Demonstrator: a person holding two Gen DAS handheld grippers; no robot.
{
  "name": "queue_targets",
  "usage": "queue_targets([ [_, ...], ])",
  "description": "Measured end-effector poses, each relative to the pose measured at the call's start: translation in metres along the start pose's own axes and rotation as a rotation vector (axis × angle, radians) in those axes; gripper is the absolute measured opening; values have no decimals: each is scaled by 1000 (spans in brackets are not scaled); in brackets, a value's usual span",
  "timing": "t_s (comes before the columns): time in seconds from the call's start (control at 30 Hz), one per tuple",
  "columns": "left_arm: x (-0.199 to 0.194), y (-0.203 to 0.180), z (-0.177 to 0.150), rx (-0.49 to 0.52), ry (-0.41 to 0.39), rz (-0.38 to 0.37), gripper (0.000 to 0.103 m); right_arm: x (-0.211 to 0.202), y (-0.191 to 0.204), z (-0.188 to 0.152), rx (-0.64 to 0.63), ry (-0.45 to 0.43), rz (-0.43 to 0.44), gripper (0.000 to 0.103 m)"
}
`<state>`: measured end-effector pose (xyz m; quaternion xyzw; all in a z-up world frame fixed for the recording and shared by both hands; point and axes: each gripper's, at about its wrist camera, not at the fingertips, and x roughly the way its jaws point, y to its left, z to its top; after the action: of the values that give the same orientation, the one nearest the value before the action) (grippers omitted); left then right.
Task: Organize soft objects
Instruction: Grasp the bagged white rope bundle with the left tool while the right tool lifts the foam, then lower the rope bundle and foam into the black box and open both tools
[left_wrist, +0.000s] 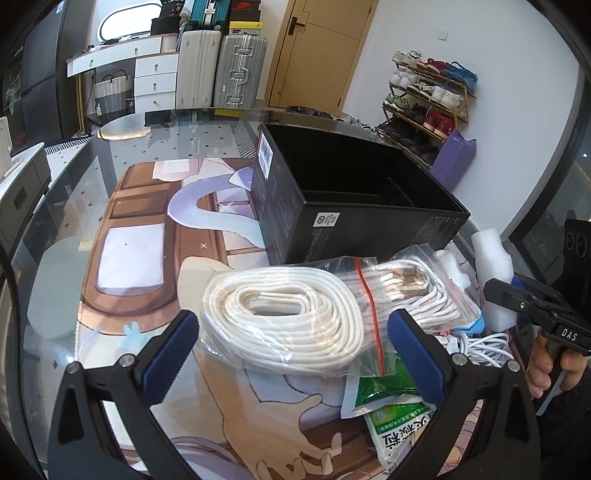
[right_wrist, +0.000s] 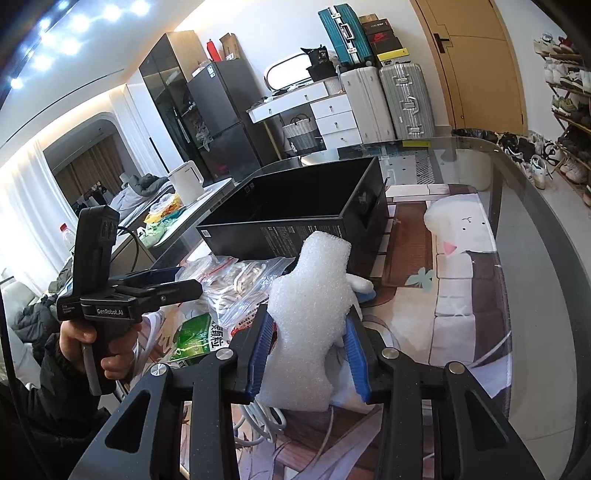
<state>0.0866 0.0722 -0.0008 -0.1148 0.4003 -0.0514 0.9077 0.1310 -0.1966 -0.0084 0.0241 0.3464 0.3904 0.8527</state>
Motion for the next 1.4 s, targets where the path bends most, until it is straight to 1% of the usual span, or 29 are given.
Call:
queue_targets([
  [0.07,0,-1,-1,7,1,-11,91,-1,1,0,0,-1,2,39],
  [0.1,-1,-3,-1,13,1,-14,88,-1,1,0,0,-2,2,39],
  [0.17,-3,-6,-2,24,3,-29,75,-3,2,0,1,-3,3,39],
  [0.23,-6,-10,-3,41,-2,-26,69,-3,2,0,1,-4,5,39],
  [0.37,-11,-15,-4,61,-15,-12,63,-4,3,1,-1,-8,8,39],
  [0.47,-14,-14,-3,54,-23,-15,61,-6,3,1,-5,-14,9,39],
  [0.63,-24,-15,-2,64,-53,0,59,-9,3,2,-9,-31,13,39],
  [1.0,-59,-20,8,84,-170,11,59,-20,12,7,-35,-77,4,39],
  [1.17,-68,-24,19,96,-211,39,59,-23,16,17,-52,-99,-9,39],
  [1.4,-62,-27,33,96,-225,41,59,-23,24,41,-92,-113,-32,39],
])
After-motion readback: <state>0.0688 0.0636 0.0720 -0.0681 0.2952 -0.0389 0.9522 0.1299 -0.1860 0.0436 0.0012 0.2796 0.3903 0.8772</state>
